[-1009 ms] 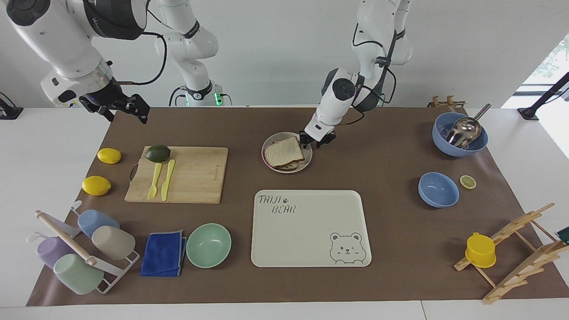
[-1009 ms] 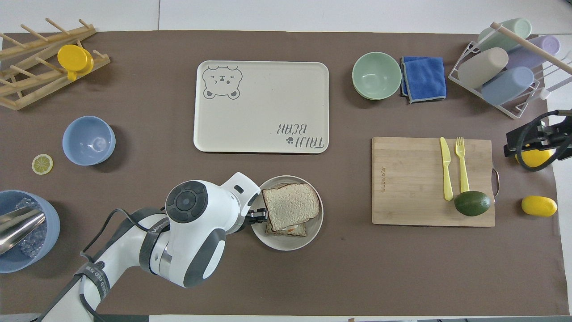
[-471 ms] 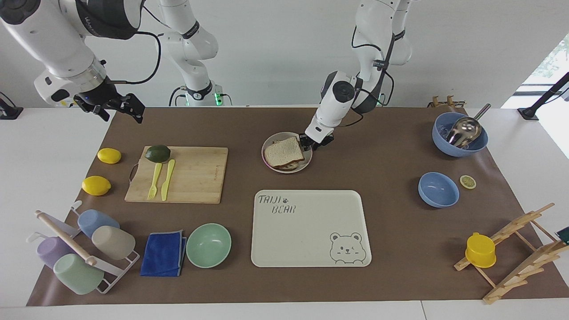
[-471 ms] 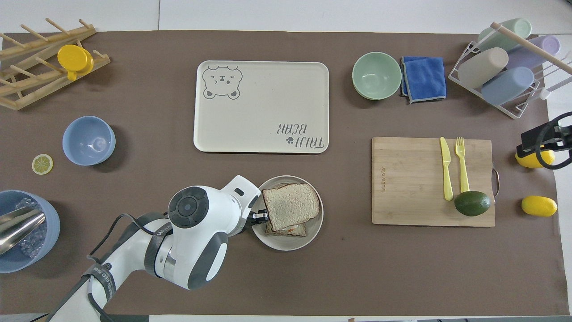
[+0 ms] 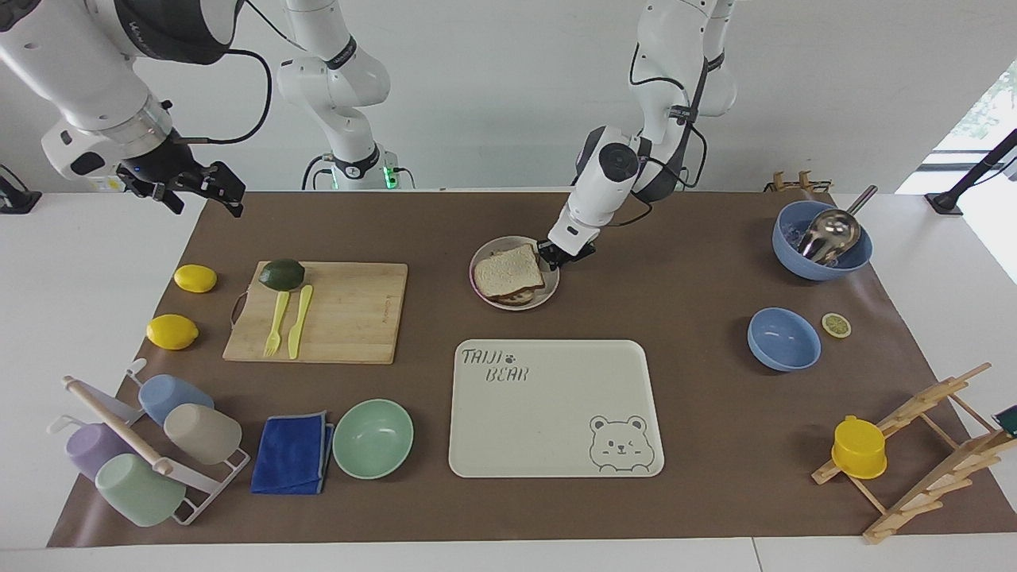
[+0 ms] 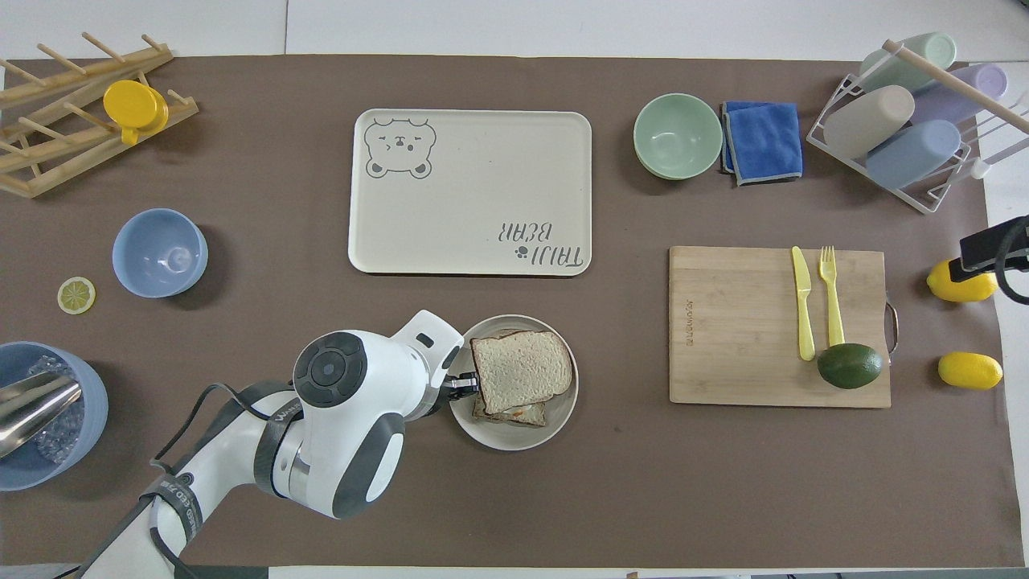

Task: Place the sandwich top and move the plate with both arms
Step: 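Slide the plate with the left gripper onto the bear tray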

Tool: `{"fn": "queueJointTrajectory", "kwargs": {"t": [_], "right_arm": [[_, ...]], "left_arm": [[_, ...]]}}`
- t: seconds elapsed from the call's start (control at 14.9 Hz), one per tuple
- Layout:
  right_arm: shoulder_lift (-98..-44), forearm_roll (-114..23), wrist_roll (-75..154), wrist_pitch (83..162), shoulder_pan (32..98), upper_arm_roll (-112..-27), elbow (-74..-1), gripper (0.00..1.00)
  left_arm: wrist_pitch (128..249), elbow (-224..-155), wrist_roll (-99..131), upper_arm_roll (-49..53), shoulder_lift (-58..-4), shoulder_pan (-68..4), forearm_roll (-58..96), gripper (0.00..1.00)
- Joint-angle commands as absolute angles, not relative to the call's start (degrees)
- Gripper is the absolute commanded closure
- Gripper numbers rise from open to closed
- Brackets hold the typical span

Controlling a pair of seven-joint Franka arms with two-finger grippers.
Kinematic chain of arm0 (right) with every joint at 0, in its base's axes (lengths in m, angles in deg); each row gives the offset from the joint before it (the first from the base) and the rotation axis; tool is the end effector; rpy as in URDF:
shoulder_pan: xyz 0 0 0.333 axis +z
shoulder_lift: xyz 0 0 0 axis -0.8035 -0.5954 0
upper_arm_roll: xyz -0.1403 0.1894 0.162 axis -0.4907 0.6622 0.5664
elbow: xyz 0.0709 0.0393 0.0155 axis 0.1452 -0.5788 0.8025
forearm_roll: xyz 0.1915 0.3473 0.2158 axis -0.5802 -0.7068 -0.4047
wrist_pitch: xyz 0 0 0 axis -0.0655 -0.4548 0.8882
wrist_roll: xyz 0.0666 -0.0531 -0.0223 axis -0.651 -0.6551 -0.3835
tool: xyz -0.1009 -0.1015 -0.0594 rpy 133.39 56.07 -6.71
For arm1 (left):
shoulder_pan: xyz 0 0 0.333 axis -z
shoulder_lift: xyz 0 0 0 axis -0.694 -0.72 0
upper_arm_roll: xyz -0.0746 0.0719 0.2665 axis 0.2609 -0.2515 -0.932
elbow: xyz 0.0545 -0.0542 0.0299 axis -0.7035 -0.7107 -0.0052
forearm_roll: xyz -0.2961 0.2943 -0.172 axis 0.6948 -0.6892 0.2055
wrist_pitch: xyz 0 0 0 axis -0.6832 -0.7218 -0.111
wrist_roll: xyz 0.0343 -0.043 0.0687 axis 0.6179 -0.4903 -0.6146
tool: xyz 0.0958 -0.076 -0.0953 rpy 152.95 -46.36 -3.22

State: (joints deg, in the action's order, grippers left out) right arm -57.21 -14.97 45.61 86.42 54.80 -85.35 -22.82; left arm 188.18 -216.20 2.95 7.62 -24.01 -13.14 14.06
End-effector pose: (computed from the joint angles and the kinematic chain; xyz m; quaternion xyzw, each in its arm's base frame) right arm 0.5935 -0.0735 0.5311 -0.9961 0.0414 0.0774 0.0050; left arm 0.4106 -0.3538 0.1842 0.9919 0.0393 -0.0697 0.0986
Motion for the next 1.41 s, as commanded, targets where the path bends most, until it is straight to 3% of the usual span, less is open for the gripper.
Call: {"fn": "queueJointTrajectory", "kwargs": {"t": [0.0,0.27,0.61,0.94,1.35], "right_arm": [[-56.7,-16.1,45.8,86.6,55.5,-85.7,-22.8,0.00],[-56.7,-16.6,45.9,86.5,55.6,-85.5,-22.8,0.00],[-56.7,-16.1,45.8,86.6,55.6,-85.3,-22.9,0.00],[-56.7,-15.9,45.8,86.6,55.6,-85.1,-22.9,0.00],[-56.6,-15.9,45.8,86.6,55.6,-85.0,-22.8,0.00]], "left_arm": [[186.8,-214.9,3.6,7.3,-24.6,-14.8,14.8,1.00],[182.3,-211.0,3.7,7.4,-24.1,-17.4,15.0,1.00],[175.5,-201.1,6.0,7.2,-25.6,-21.2,17.0,1.00],[171.1,-187.0,6.6,7.0,-34.2,-27.6,16.6,1.00],[169.9,-169.1,6.5,6.7,-49.7,-30.3,15.1,1.00]]}}
